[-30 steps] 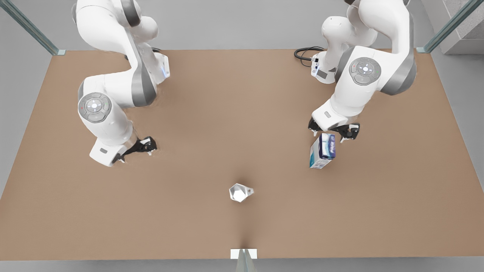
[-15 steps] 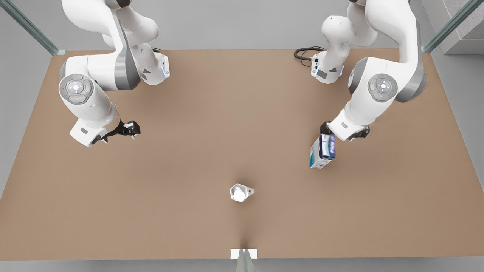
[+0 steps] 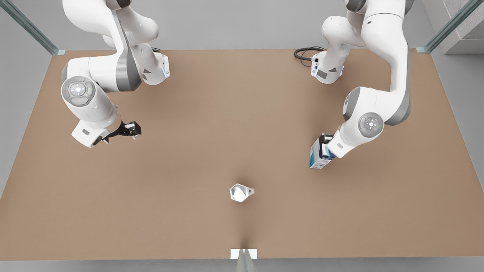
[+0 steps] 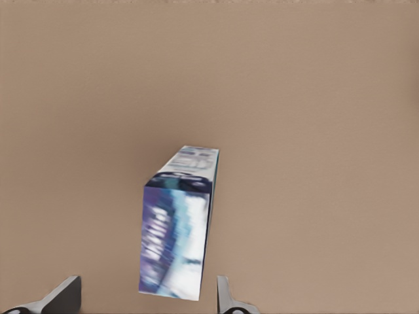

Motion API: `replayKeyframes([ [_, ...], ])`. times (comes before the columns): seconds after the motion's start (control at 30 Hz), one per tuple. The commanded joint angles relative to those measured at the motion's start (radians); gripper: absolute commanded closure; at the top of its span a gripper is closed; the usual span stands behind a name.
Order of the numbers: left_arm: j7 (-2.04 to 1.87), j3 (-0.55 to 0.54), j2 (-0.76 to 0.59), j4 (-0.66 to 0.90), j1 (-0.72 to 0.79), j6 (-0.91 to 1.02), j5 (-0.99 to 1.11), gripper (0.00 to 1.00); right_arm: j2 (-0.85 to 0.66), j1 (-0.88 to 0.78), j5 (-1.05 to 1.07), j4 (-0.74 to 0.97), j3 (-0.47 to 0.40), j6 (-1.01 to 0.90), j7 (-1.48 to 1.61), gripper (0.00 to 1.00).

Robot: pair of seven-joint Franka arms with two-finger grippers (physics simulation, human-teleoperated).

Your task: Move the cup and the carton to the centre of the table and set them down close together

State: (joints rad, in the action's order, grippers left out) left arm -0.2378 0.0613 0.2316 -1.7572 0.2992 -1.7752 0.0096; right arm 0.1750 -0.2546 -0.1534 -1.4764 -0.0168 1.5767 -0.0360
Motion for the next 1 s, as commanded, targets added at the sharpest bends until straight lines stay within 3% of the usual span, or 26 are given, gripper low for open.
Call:
replayKeyframes([
  [0.0,0.000,0.000,0.003,-0.005,-0.002,-0.006,0.009,0.00,0.003,0.000,0.000,0.001,0.000,0.000,-0.013,0.00],
  [0.2,0.015,-0.005,-0.009,-0.065,0.001,-0.093,-0.011,0.00,0.012,0.012,0.000,0.004,0.000,0.000,-0.016,0.00],
  [0.53,0.015,-0.006,-0.041,-0.306,0.005,-0.286,-0.011,0.01,0.026,0.008,0.002,0.016,0.000,0.008,-0.027,0.00],
  [0.63,0.012,-0.009,-0.031,-0.305,0.009,-0.297,-0.013,0.01,0.026,0.005,0.002,0.016,0.000,0.008,-0.027,0.00],
  [0.67,0.012,-0.009,-0.031,-0.305,0.009,-0.297,-0.028,0.07,0.027,0.006,0.002,0.015,-0.002,0.008,-0.027,0.00],
  [0.7,0.012,-0.009,-0.032,-0.305,0.009,-0.296,-0.028,0.43,0.027,0.008,0.002,0.016,0.000,0.008,-0.027,0.00],
  [0.73,0.012,-0.011,-0.034,-0.306,0.011,-0.296,-0.028,0.58,0.027,0.006,0.002,0.016,-0.002,0.008,-0.027,0.00],
  [0.97,0.006,-0.021,-0.054,-0.300,0.014,-0.283,-0.028,0.60,0.027,0.011,0.002,0.016,-0.002,0.009,-0.027,0.00],
])
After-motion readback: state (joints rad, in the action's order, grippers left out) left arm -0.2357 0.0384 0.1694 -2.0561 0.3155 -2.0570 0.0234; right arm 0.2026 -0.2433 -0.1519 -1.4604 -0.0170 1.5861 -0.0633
